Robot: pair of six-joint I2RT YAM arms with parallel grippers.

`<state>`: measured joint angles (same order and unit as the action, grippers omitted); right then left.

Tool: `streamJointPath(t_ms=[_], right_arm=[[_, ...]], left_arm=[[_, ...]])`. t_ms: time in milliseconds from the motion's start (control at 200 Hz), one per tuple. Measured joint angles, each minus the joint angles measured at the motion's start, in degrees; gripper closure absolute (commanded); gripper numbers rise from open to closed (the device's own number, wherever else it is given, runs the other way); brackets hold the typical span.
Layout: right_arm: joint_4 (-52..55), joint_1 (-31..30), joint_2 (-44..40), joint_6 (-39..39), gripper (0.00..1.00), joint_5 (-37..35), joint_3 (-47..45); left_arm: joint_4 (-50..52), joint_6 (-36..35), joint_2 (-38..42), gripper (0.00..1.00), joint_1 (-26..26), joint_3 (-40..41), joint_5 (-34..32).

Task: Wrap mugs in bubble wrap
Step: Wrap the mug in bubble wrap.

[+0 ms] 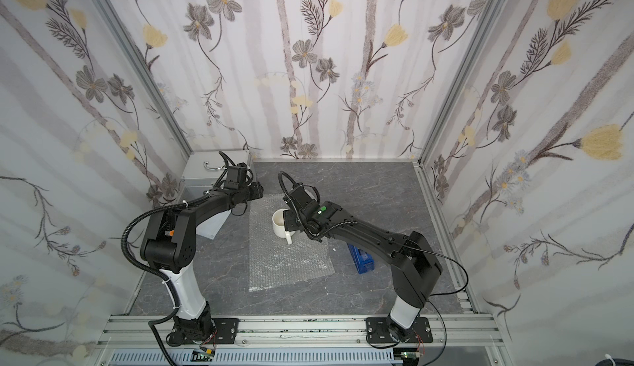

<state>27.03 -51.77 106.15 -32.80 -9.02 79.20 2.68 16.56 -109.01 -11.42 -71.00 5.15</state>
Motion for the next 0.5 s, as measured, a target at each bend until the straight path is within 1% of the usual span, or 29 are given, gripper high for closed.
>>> streamJointPath(t_ms=[190, 305, 345, 500], right_arm=[[-0.31, 0.09, 0.0, 0.0, 0.33, 0.39, -0.52], [-0.48, 0.09, 0.0, 0.0, 0.33, 0.42, -0.74], [-0.63, 0.09, 0.0, 0.0, 0.33, 0.44, -0.79], [-1.07, 0.09, -0.13, 0.0, 0.33, 1.22, -1.14]], left_arm=[[0.52, 0.0, 1.36, 0.54, -0.07, 1.31, -0.22], [0.79, -0.02, 1.95, 0.61, -0.11, 1.97, -0.44], [0.7, -0.02, 1.95, 0.66, -0.11, 2.01, -0.44], [0.72, -0.02, 1.95, 0.96, -0.11, 1.97, -0.31]])
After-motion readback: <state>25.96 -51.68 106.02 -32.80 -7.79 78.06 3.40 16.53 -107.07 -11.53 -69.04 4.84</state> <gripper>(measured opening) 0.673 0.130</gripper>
